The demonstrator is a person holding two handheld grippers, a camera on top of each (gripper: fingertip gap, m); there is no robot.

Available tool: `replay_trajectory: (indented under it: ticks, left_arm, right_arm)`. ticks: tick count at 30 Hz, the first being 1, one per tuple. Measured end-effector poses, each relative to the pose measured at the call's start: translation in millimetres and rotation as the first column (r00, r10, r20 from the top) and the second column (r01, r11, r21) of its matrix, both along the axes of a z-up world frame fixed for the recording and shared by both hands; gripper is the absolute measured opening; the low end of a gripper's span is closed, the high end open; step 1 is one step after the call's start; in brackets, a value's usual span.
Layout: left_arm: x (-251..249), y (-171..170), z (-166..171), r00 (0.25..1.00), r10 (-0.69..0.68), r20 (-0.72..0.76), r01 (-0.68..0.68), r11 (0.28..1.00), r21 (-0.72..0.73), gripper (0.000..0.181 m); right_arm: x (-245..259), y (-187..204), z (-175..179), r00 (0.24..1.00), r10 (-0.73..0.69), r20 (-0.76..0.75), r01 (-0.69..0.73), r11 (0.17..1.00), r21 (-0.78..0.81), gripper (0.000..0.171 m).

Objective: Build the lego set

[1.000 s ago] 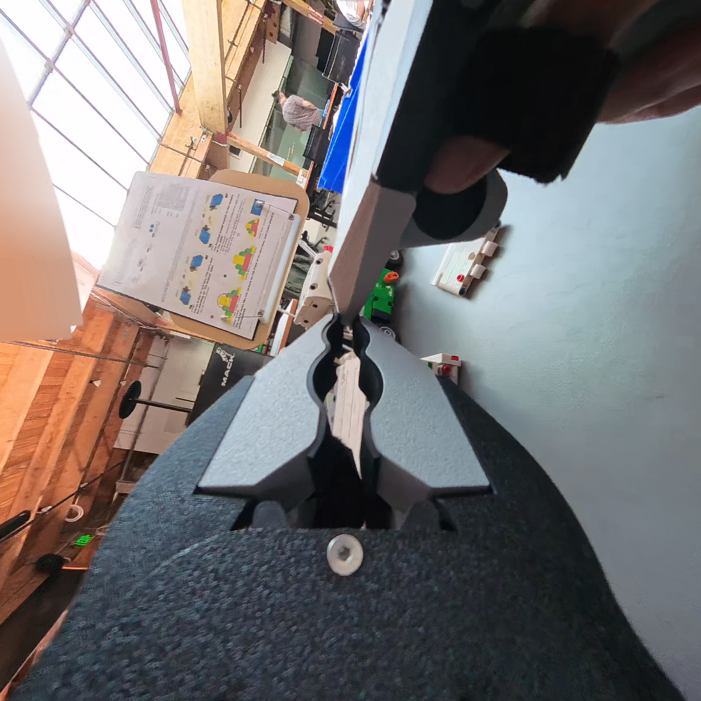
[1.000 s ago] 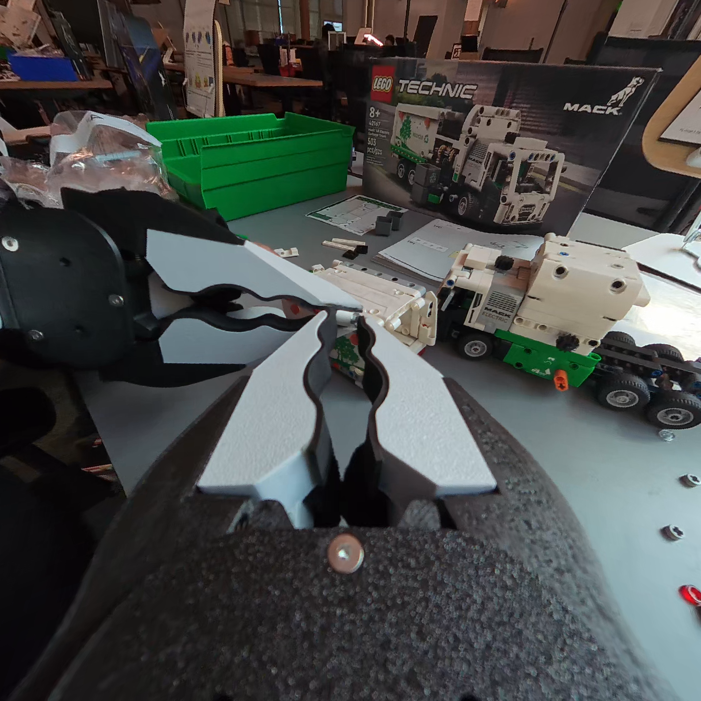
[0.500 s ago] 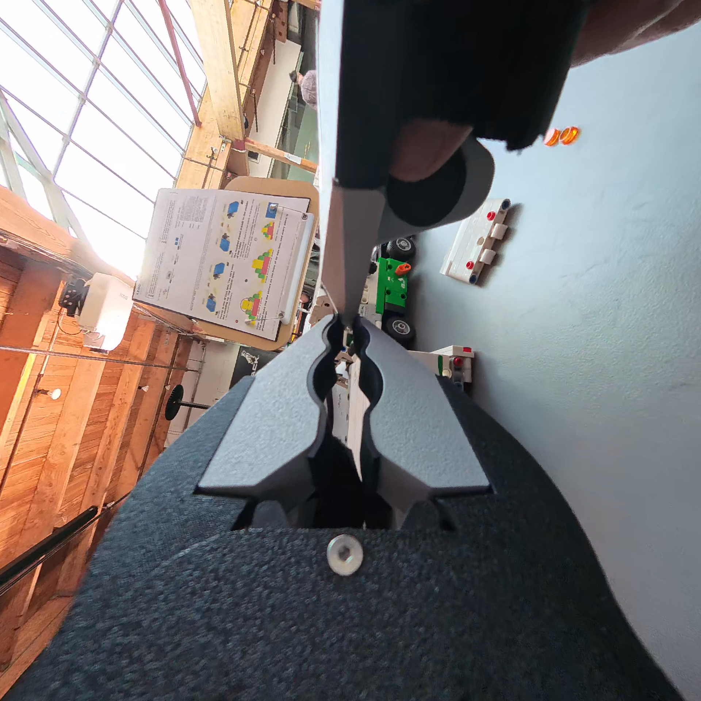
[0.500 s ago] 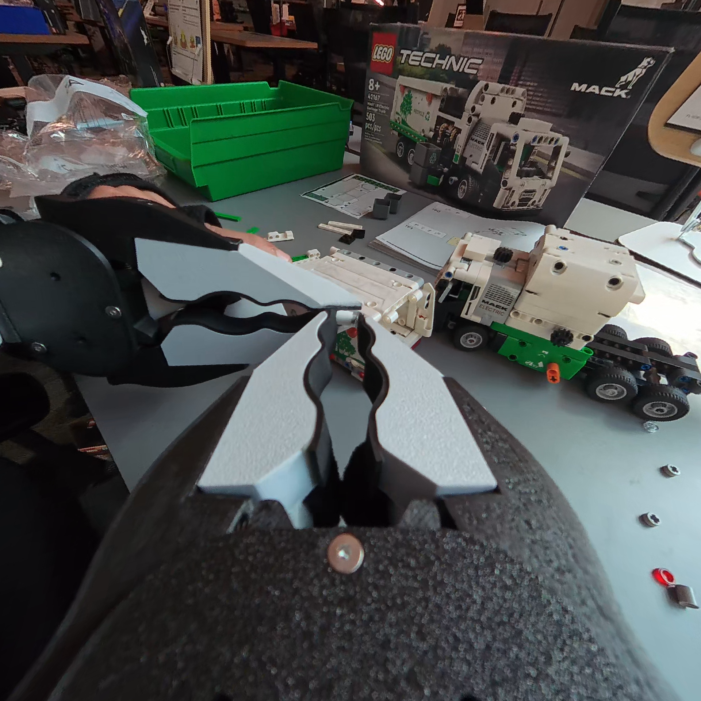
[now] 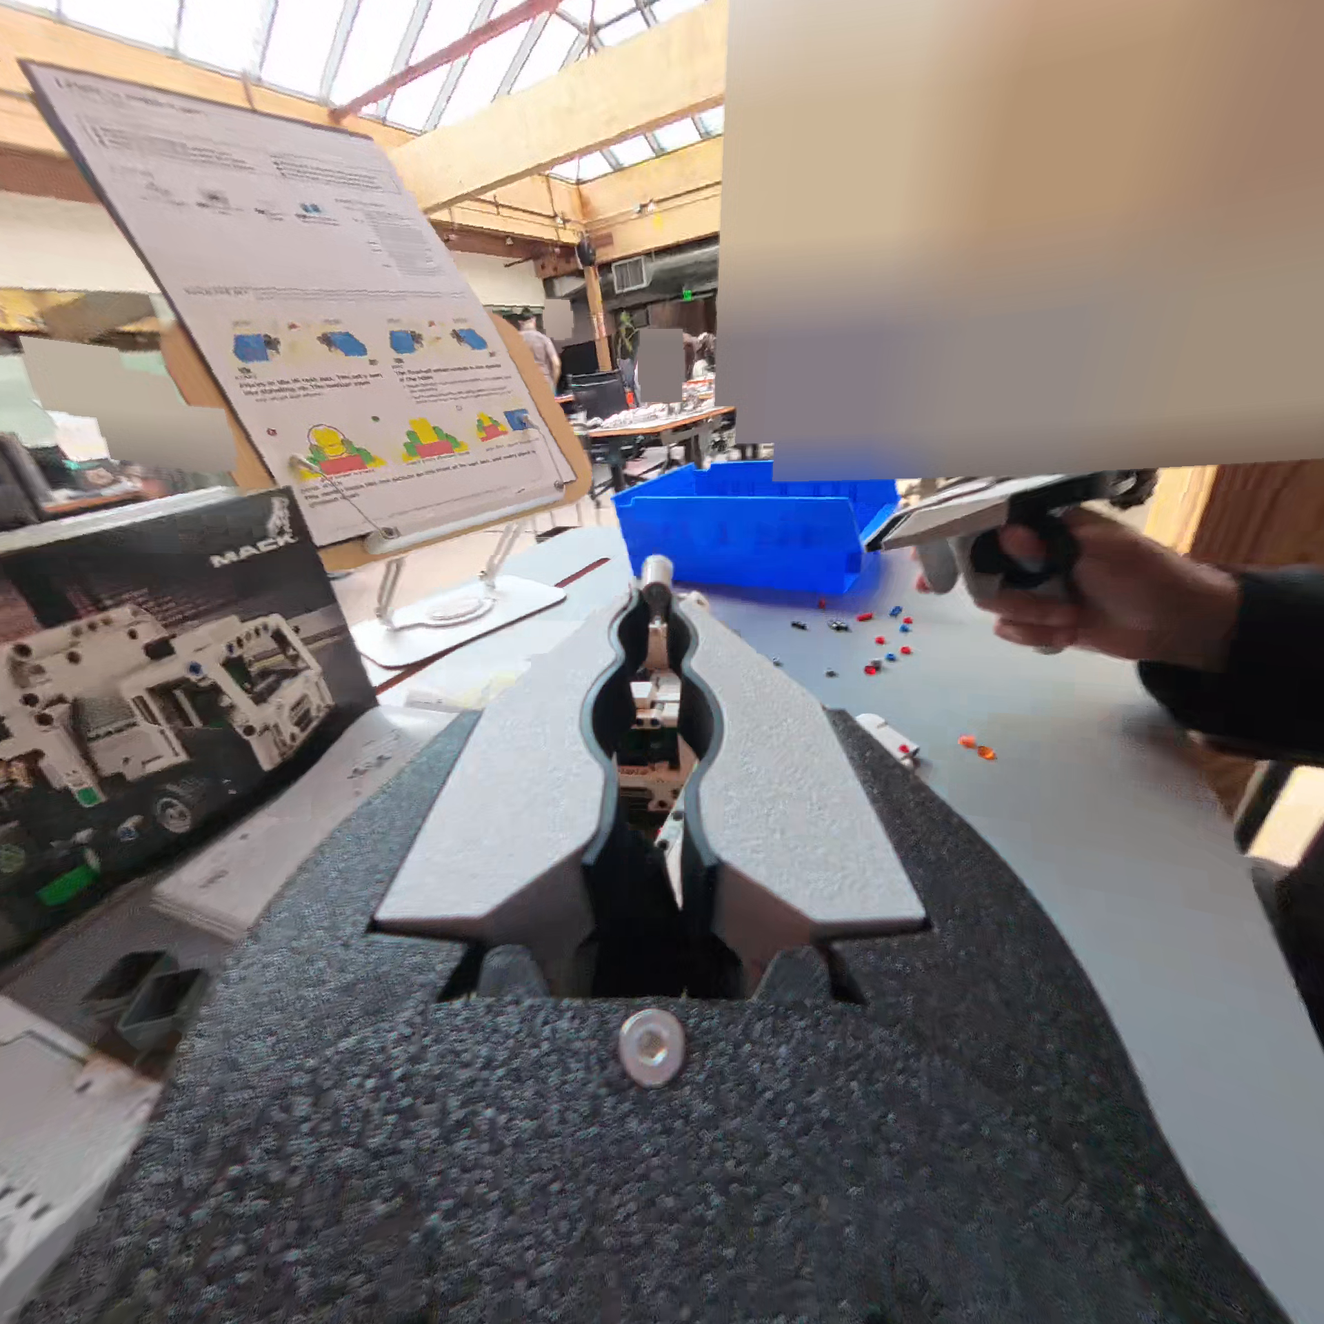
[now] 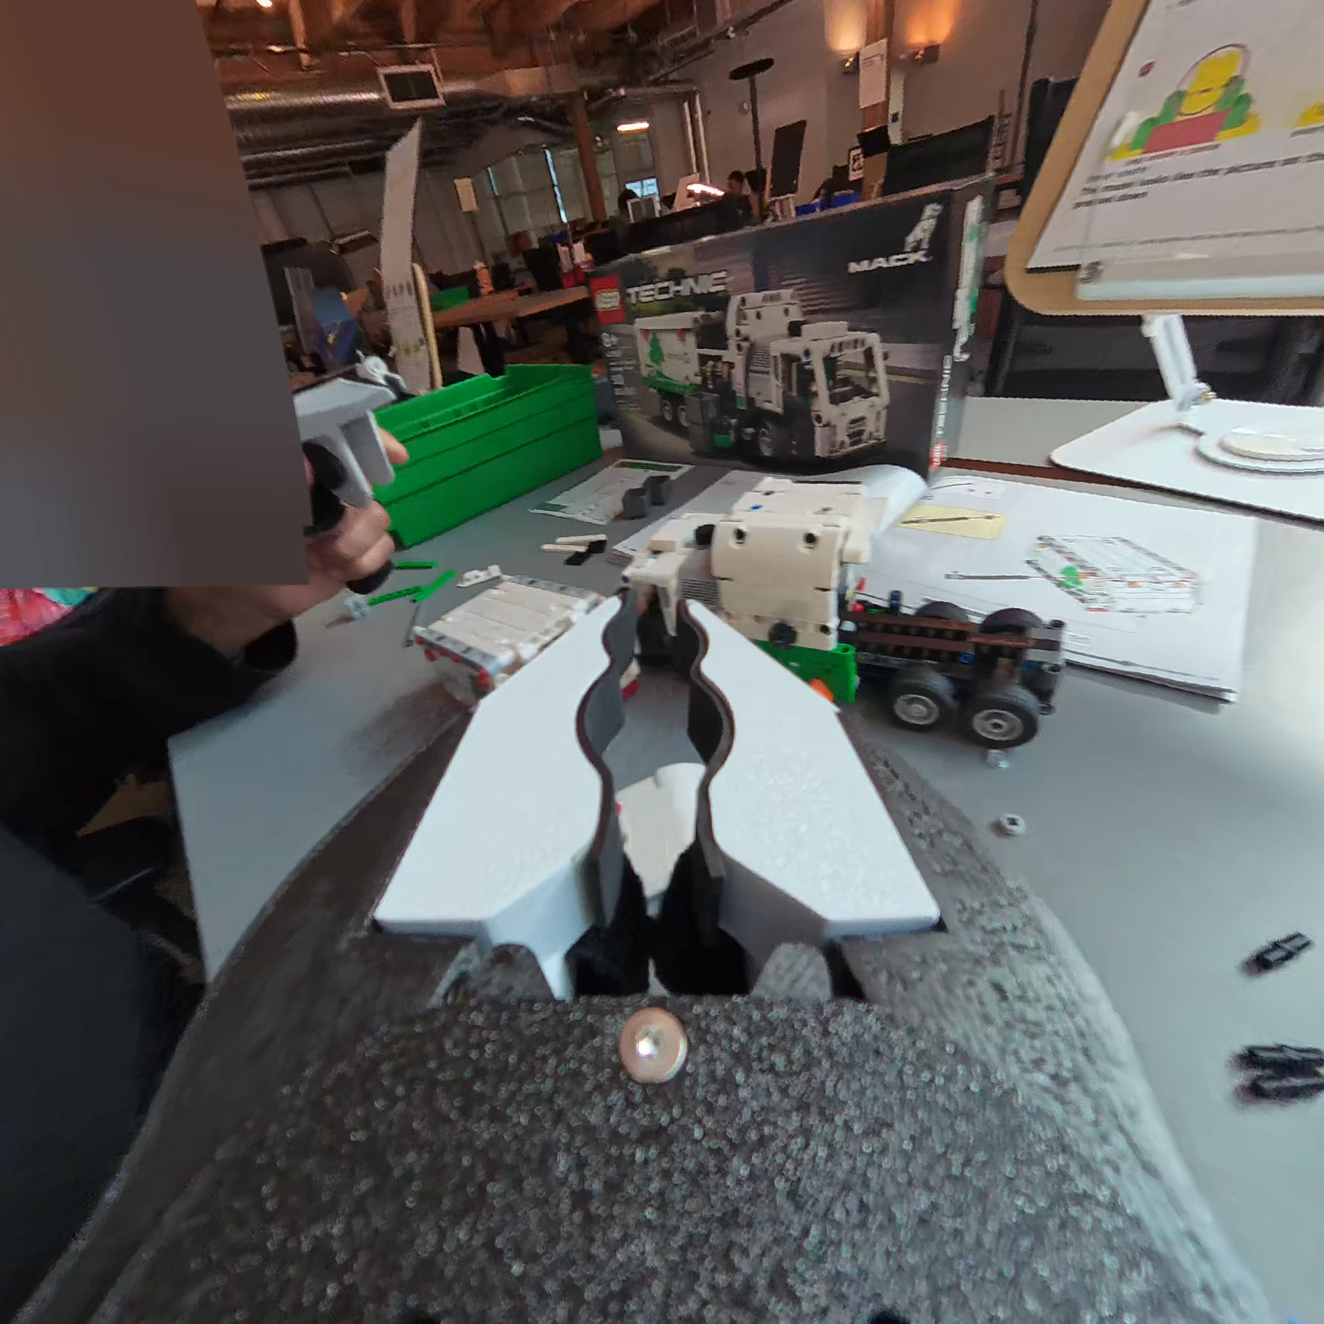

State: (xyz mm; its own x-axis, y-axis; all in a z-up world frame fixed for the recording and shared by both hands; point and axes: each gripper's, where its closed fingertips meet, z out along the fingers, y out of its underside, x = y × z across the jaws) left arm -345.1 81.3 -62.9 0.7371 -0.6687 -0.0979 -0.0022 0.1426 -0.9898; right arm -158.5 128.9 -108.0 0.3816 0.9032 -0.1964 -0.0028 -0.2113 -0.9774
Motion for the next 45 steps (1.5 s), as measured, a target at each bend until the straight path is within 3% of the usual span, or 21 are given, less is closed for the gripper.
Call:
replay_trajectory:
  ticks: [6,12,17,26,35,45]
  left_arm:
    - [-21.4,20.5,-18.8,0.958,-0.099,0.267,0.160,0.963,-0.219,0.001]
    - [-31.9,38.1,-41.7,0.893,-0.098,0.440,0.280,0.885,-0.372,0.001]
    - [-44.8,48.9,-57.5,0.933,-0.025,0.358,0.187,0.885,-0.426,0.001]
    - [-49.2,55.5,-70.6,0.949,0.011,0.315,0.143,0.876,-0.460,0.002]
    - [-45.4,54.4,-73.7,0.976,0.018,0.217,0.082,0.893,-0.442,0.001]
    - [-37.4,50.2,-69.8,0.978,-0.005,0.206,0.094,0.901,-0.424,0.001]
  right_arm:
    - [8.2,36.6,-19.2,0.993,-0.084,0.085,0.067,0.979,0.195,0.003]
    - [15.5,42.1,-33.7,0.957,-0.198,0.214,0.115,0.931,0.345,0.000]
    - [18.5,51.6,-48.4,0.937,-0.224,0.268,0.154,0.954,0.258,0.000]
    - [32.7,66.4,-44.0,0.970,-0.190,0.151,0.183,0.981,0.058,0.000]
    - [30.9,63.5,-44.1,0.968,-0.188,0.165,0.175,0.981,0.088,0.000]
    - [28.6,60.9,-45.0,0.973,-0.170,0.159,0.160,0.984,0.073,0.000]
